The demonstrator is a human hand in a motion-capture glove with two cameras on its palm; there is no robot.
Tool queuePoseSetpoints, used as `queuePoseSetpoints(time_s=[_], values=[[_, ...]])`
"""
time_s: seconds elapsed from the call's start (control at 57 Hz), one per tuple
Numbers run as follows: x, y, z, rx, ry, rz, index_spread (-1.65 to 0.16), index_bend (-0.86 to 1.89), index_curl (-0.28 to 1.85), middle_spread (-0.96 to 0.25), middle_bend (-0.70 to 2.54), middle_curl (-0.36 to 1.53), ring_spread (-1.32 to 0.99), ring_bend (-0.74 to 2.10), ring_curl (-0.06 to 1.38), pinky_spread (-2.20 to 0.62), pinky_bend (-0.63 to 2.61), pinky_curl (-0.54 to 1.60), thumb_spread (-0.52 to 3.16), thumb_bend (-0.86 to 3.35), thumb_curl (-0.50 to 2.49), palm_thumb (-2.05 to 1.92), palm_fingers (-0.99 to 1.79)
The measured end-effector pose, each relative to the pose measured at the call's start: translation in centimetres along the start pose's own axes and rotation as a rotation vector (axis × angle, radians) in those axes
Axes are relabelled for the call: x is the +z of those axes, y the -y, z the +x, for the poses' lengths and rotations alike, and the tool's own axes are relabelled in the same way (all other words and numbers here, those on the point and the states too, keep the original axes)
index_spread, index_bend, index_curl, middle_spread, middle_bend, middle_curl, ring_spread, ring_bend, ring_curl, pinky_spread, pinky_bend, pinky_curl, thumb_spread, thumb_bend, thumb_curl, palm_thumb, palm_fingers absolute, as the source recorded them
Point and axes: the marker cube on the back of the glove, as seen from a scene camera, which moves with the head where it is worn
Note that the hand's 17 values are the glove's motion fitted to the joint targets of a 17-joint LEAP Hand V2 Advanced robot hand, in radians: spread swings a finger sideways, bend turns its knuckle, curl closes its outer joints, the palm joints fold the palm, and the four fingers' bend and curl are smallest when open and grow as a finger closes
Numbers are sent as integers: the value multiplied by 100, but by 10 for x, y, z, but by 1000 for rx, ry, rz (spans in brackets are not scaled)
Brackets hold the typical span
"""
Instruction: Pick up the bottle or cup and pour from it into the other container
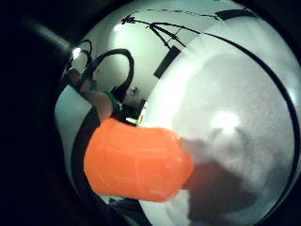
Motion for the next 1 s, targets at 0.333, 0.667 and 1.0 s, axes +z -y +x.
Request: queuePoseSetpoints(time_s=[0.333, 0.667, 1.0], values=[[29, -3, -82, -64, -117, -8, -30, 9, 23, -26, 44, 42, -19, 60, 39, 2, 39, 36, 67, -4, 48, 89, 114], [83, 3, -155, -111, -715, -148, -31, 9, 23, -27, 42, 42, -20, 57, 39, 2, 36, 36, 66, -3, 49, 92, 111], [157, 12, -172, -373, -1271, -273, -31, 9, 22, -28, 41, 42, -20, 57, 39, 2, 35, 36, 65, -4, 49, 92, 111]])
